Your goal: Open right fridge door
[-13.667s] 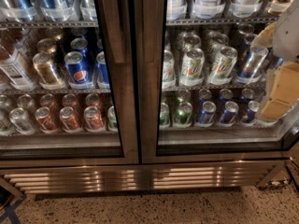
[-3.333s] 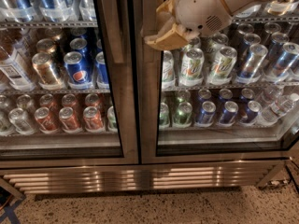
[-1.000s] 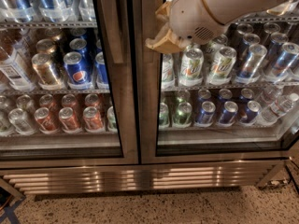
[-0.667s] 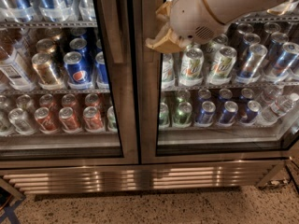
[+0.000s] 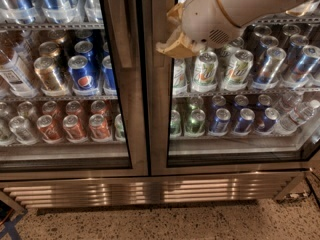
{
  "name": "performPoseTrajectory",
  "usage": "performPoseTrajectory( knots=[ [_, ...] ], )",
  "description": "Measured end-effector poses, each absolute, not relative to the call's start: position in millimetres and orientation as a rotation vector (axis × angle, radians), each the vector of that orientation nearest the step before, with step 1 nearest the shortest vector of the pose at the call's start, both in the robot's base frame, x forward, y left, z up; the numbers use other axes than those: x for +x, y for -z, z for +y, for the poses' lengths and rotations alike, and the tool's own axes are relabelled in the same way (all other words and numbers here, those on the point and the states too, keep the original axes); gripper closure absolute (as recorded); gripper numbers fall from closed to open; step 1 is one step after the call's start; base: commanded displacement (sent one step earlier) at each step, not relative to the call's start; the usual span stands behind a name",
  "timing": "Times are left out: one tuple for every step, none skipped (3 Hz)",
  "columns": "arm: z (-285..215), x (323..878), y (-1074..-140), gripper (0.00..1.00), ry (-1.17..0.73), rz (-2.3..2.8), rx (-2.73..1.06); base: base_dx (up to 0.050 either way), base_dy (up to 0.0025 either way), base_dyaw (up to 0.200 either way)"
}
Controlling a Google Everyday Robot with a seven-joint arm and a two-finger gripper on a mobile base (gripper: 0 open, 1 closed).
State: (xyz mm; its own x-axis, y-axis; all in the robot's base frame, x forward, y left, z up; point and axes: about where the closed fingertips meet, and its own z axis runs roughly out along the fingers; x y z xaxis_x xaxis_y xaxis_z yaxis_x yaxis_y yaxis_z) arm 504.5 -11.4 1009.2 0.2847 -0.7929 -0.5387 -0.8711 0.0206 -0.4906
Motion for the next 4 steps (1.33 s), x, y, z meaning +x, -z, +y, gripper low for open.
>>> performPoseTrajectory(
  knots=[
    [-11.4, 504.5, -1009.1, 1.00, -0.126, 1.512, -1.771, 0.000, 0.00000, 0.000],
    [-11.5, 504.8, -1010.1, 1.00, -0.130, 1.510, -1.772, 0.000, 0.00000, 0.000],
    [-11.3, 504.7, -1009.9, 1.00, -0.138, 1.504, -1.775, 0.000, 0.00000, 0.000],
    [-11.6, 505.2, -1010.1, 1.00, -0.139, 1.504, -1.775, 0.000, 0.00000, 0.000]
  ],
)
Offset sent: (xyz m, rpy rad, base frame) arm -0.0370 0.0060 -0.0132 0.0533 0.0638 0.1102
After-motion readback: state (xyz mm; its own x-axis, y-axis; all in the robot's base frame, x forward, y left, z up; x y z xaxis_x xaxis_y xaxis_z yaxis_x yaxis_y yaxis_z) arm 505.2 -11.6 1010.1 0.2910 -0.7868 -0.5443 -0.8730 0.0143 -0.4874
